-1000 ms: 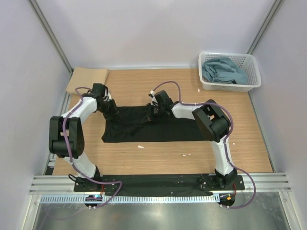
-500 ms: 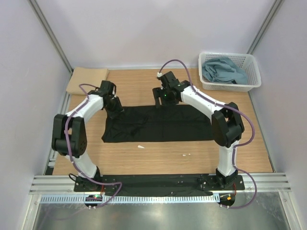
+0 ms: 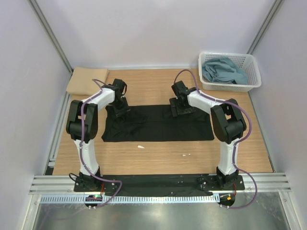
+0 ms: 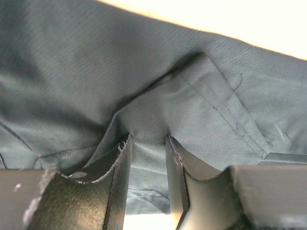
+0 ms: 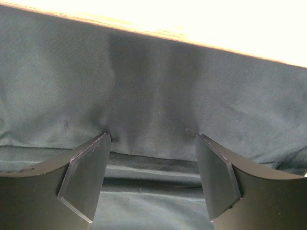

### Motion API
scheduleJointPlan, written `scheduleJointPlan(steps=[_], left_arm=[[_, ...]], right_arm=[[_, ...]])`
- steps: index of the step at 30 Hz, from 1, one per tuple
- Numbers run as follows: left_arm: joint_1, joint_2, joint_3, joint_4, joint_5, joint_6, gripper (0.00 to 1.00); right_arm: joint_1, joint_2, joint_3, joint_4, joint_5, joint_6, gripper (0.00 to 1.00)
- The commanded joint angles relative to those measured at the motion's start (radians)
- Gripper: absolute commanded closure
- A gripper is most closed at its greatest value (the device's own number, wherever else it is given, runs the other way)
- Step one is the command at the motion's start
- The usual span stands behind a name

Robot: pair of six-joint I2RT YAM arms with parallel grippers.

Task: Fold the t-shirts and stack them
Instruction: Fold the tshirt

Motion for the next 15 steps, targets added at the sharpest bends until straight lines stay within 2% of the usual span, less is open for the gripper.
scheduleJointPlan(steps=[1, 10, 14, 15], left_arm=[[-0.010, 0.088, 0.069, -0.033, -0.044, 0.058, 0.64], [-0.046, 0.330, 0.364, -0.145, -0.109, 0.213, 0.65], [-0.047, 0.441, 0.543, -0.196, -0.103, 0.294, 0.64], [-0.047, 0.467, 0.629, -0.213, -0.110, 0.321, 0.65]], right_arm=[[0.011, 0.022, -0.082, 0.033, 0.078, 0.012, 0.22], [0.042, -0.088, -0.314, 0.023, 0.066, 0.245, 0.21], [0.074, -0.154, -0.368, 0.021, -0.056, 0.357, 0.18], [0.085, -0.163, -0.371, 0.022, -0.091, 0.371, 0.18]])
